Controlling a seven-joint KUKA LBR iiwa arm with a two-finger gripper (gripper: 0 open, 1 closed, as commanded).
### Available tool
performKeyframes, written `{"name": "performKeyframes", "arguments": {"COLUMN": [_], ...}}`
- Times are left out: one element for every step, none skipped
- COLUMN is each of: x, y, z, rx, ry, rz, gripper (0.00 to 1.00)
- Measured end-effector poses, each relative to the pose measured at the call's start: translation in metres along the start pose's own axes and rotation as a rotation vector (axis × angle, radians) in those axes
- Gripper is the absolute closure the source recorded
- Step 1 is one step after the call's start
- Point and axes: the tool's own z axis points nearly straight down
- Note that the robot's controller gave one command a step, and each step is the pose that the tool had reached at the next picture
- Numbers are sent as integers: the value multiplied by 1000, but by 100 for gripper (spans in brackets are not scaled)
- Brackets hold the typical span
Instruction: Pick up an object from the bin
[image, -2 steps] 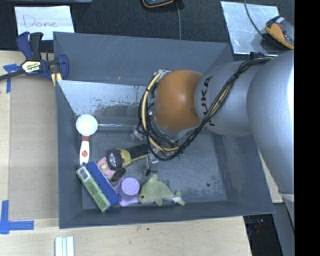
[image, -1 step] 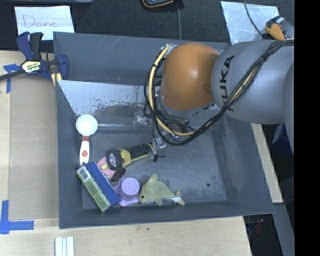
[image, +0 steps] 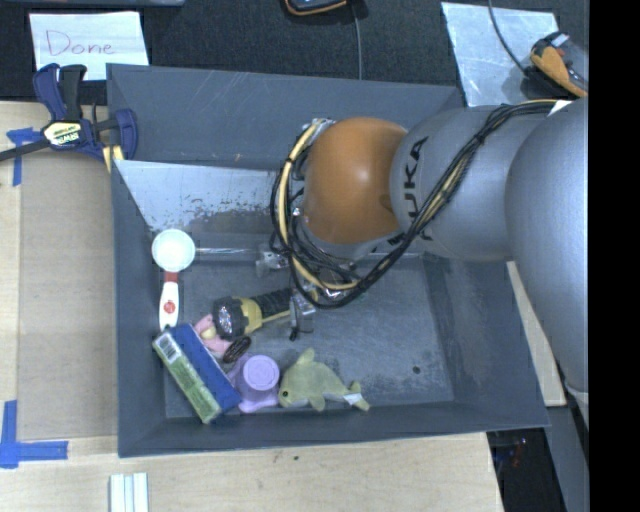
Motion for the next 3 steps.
{"name": "performKeyframes", "arguments": {"x": [-9,-1,-1], "y": [-4,-2,-2], "z": [29,29,29], "rx": [5,1,1], "ry": [-24,-4,-4], "rz": [-182,-21,-21], "gripper": [0,100,100]}}
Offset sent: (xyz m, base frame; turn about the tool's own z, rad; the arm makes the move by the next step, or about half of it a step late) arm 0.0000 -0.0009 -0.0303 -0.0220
